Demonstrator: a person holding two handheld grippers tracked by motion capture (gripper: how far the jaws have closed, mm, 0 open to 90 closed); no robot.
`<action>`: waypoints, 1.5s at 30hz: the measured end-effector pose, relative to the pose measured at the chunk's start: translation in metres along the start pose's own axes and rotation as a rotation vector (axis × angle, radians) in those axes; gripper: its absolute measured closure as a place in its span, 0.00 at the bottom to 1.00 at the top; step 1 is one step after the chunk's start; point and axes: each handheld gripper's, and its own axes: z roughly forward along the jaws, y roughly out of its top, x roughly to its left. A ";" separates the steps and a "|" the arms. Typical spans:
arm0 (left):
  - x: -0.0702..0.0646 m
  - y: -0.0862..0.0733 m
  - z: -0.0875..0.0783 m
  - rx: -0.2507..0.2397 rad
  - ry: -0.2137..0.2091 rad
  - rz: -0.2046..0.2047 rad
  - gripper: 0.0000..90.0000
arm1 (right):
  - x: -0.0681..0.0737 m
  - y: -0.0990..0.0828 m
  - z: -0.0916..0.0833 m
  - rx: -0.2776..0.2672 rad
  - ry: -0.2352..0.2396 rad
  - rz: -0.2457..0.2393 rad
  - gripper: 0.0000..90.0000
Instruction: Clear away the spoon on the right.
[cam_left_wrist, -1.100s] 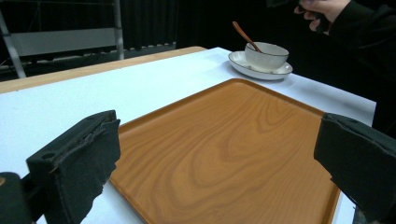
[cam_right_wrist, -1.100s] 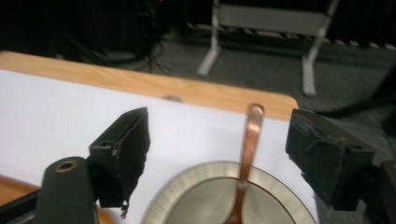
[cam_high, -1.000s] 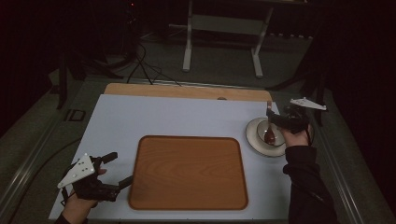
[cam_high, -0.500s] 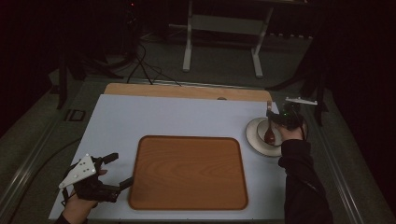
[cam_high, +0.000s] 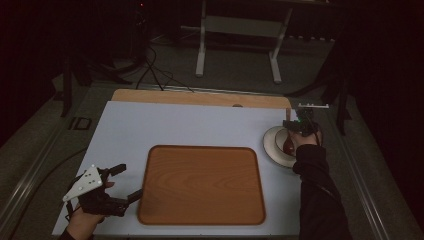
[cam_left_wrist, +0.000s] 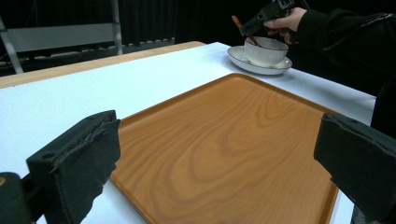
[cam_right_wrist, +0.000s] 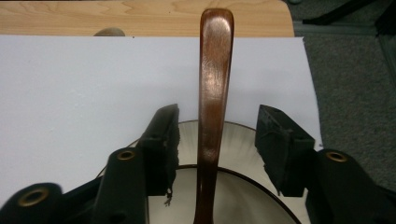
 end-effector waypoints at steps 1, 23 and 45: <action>0.000 0.000 0.000 0.000 0.000 0.000 0.02 | 0.001 0.000 0.001 0.002 -0.001 -0.001 0.59; 0.000 0.000 0.000 0.001 -0.001 0.000 0.02 | 0.004 0.003 -0.008 -0.022 -0.035 -0.019 0.87; 0.000 0.000 0.000 0.002 0.004 -0.002 0.02 | 0.007 0.024 -0.066 -0.149 0.001 -0.009 0.88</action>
